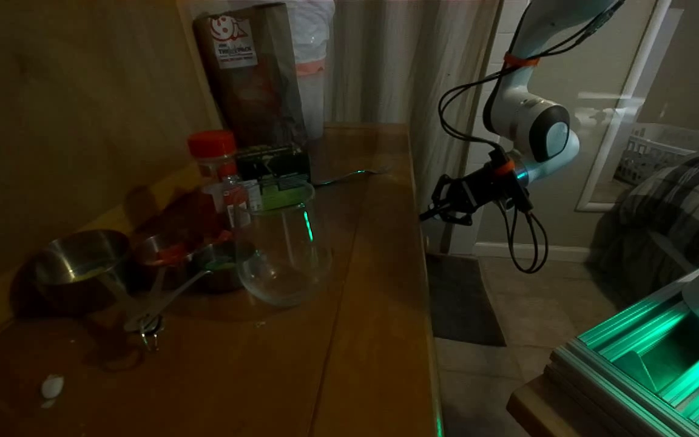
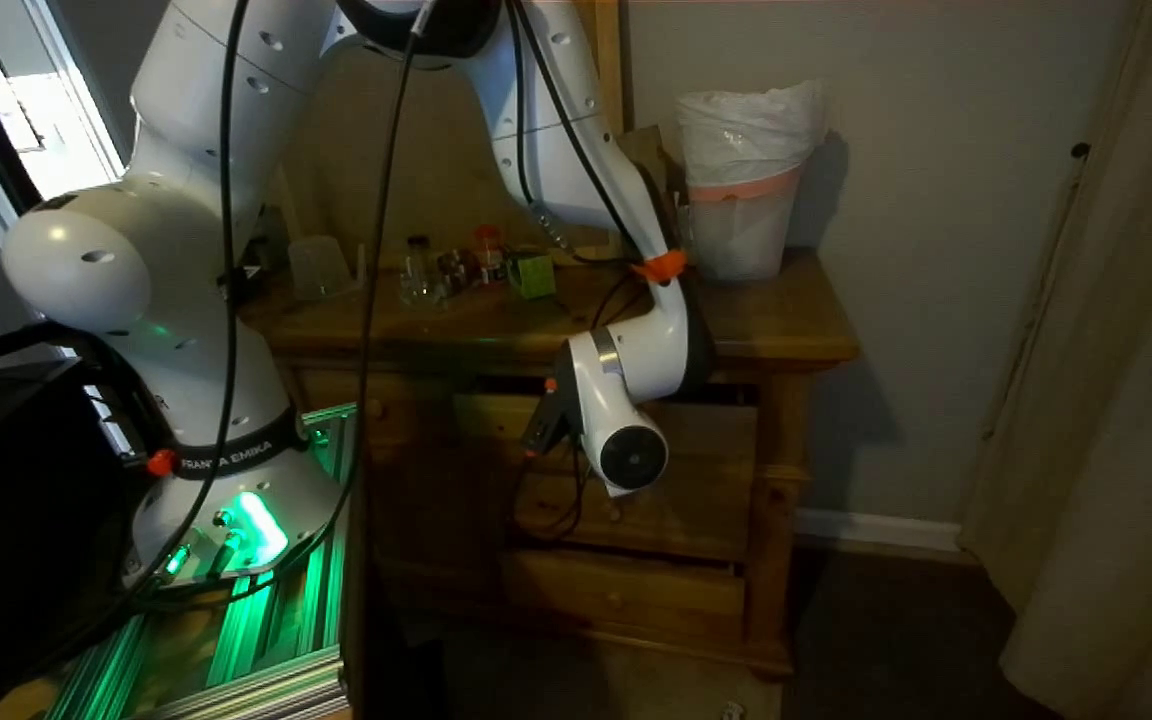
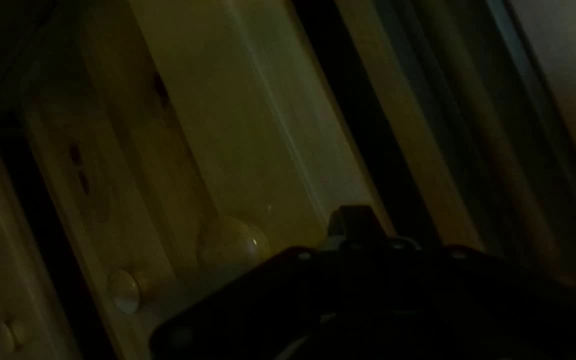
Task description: Put the chip packet inside the drawer then close it
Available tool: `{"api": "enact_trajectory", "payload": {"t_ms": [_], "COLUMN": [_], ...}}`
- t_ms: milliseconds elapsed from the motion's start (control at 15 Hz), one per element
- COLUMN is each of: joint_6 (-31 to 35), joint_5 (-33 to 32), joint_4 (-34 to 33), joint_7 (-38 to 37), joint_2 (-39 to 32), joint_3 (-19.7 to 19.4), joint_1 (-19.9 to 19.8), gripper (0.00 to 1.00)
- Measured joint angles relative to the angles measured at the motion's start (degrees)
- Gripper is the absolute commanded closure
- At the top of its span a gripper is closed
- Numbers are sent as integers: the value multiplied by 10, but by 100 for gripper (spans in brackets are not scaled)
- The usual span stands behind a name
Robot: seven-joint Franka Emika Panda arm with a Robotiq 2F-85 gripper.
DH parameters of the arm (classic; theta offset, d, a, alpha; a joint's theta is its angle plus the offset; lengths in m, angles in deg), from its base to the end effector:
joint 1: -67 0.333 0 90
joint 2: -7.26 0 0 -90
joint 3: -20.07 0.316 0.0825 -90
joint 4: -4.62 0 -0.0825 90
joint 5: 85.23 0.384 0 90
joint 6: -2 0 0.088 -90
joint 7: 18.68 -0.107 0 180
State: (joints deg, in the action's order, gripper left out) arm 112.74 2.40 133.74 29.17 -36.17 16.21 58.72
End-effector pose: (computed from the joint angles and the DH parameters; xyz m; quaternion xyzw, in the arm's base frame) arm 0.4244 -0.0280 0.0138 -0.7708 0.3246 0.1070 0.5376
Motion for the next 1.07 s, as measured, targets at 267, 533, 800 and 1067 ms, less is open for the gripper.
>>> {"api": "enact_trajectory", "payload": {"t_ms": [267,533,800,1067], "joint_6": [-2,-1,13,36], "joint_5": [21,21,-33,-141], "joint_4": [0,-5,1,34], "joint_7": [0,10,38,42], "joint_2": [0,4,53,159], "joint_3": [3,-8,-46,-65], "joint_1": [14,23,35,43], "gripper": [100,59,32,3]}}
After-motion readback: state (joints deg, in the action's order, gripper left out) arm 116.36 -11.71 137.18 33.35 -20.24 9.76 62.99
